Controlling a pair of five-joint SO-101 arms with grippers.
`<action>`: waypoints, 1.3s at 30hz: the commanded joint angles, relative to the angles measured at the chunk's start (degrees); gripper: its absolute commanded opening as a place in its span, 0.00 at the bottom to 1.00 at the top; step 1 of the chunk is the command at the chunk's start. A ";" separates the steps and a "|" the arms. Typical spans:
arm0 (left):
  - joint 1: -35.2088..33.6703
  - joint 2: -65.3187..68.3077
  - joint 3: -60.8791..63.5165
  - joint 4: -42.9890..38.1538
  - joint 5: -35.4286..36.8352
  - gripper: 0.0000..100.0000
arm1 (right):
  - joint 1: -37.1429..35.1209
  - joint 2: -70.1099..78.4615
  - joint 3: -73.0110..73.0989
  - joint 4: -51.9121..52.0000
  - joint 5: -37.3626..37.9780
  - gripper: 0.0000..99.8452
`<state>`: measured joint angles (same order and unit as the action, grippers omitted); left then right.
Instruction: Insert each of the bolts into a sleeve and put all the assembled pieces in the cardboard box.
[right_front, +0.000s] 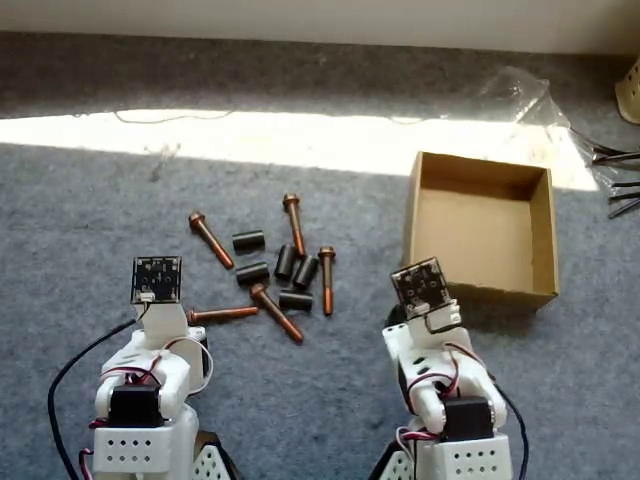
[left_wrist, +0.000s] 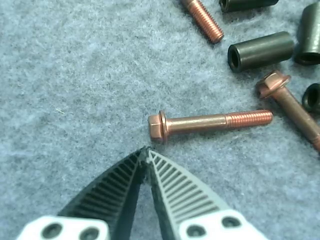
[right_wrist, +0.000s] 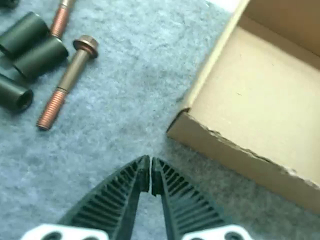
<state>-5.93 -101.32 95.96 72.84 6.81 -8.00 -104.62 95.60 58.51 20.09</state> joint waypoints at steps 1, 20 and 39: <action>-0.31 -0.40 1.27 -0.09 0.00 0.01 | 6.29 -0.04 -1.89 2.07 1.85 0.01; -13.41 0.13 -14.46 -6.33 -26.20 0.01 | 15.96 29.49 -40.40 14.73 9.23 0.12; -13.41 28.79 -35.03 -1.32 -29.98 0.01 | -3.82 64.75 -61.32 15.87 6.51 0.12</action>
<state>-18.86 -85.76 69.32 71.69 -24.04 -9.05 -42.02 39.16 73.01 27.21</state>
